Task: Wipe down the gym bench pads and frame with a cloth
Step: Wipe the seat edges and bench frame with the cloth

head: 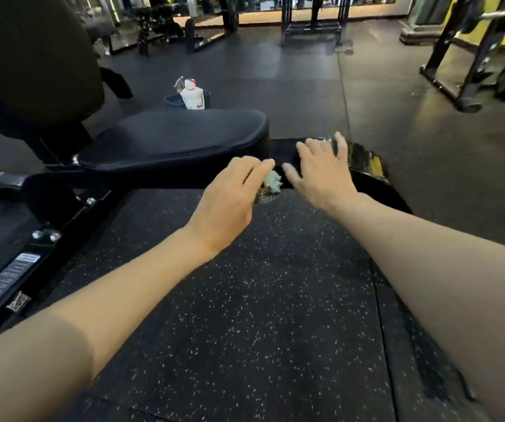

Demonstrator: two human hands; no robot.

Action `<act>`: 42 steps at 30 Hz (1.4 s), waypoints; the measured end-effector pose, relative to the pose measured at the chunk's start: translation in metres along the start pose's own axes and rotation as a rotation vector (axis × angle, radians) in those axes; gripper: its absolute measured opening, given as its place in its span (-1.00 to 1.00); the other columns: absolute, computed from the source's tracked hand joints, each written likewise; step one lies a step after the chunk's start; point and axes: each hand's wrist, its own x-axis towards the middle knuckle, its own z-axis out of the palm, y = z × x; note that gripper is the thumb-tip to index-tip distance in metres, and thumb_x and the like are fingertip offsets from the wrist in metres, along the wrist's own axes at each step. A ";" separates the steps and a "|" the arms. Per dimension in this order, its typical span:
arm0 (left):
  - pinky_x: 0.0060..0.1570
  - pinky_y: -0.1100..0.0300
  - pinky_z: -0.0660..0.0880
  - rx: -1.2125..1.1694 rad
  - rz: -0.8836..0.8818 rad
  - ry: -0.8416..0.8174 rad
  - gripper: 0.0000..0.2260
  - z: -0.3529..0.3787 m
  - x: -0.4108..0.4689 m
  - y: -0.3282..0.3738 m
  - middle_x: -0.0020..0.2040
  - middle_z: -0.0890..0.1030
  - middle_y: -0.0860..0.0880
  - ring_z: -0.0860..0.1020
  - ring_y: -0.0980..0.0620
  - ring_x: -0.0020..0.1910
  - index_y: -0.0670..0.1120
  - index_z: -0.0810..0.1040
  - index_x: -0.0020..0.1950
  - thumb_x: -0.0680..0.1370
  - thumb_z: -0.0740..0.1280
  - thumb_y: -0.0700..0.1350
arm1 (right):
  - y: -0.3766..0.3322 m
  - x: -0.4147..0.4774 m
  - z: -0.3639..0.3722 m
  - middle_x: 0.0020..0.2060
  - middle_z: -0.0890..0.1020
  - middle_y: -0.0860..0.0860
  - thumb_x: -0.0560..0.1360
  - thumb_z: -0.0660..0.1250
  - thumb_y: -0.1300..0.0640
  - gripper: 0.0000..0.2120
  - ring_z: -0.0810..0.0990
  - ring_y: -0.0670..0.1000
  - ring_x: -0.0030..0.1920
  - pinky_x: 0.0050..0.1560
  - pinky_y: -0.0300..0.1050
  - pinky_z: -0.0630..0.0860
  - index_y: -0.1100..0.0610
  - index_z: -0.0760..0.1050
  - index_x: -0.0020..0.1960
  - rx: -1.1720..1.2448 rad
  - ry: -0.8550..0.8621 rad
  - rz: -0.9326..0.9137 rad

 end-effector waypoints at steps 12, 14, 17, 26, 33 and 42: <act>-0.16 0.09 0.29 0.820 0.517 -0.409 -0.78 0.032 0.061 -0.024 -0.38 0.45 -0.05 0.42 -0.07 -0.32 -0.12 0.47 -0.33 0.43 0.17 -0.36 | 0.016 0.001 0.005 0.32 0.41 0.15 0.50 0.28 -0.18 -0.35 0.33 0.16 0.37 0.46 0.09 0.06 0.26 0.29 0.39 -0.169 -0.010 -0.279; -0.15 0.11 0.34 0.864 0.494 -0.522 -0.74 0.032 0.076 -0.014 -0.41 0.46 0.00 0.43 -0.03 -0.30 -0.06 0.48 -0.36 0.41 0.12 -0.33 | 0.020 -0.001 0.005 0.34 0.38 0.14 0.50 0.27 -0.21 -0.30 0.31 0.14 0.39 0.47 0.09 0.05 0.26 0.24 0.42 -0.199 -0.009 -0.292; 0.05 0.08 0.37 0.827 0.340 -0.698 -0.84 0.045 0.097 0.002 -0.17 0.60 0.01 0.49 -0.05 -0.03 -0.04 0.55 -0.17 0.50 0.19 -0.21 | 0.023 -0.004 0.005 0.34 0.40 0.14 0.55 0.16 -0.23 -0.36 0.30 0.14 0.40 0.47 0.09 0.05 0.25 0.29 0.40 -0.181 0.008 -0.310; 0.19 -0.01 0.30 0.779 0.006 -0.758 -0.80 0.072 0.151 -0.003 0.17 0.56 -0.15 0.40 -0.16 0.25 -0.15 0.52 0.17 0.59 0.20 -0.23 | 0.023 0.000 0.002 0.11 0.58 0.11 0.60 -0.09 -0.10 -0.46 0.49 0.13 0.19 0.30 0.02 0.26 0.23 0.51 0.18 -0.056 0.064 -0.255; 0.11 0.02 0.36 0.806 0.125 -0.835 -0.82 0.064 0.130 0.000 0.20 0.53 -0.08 0.34 -0.11 0.28 -0.10 0.52 0.16 0.60 0.21 -0.19 | 0.010 -0.001 -0.005 -0.44 0.51 0.13 0.45 0.20 0.24 -0.74 0.36 0.10 -0.37 -0.23 -0.05 0.20 0.14 0.38 -0.42 0.095 0.259 -0.205; -0.07 0.11 0.30 0.822 0.317 -0.793 -0.83 0.034 0.101 0.002 0.03 0.58 -0.06 0.37 -0.07 0.20 -0.09 0.56 0.04 0.56 0.21 -0.24 | 0.013 0.008 -0.009 -0.06 0.62 0.17 0.56 0.08 0.27 -0.76 0.51 0.22 0.00 -0.06 0.00 0.29 0.24 0.52 0.02 0.126 0.253 0.035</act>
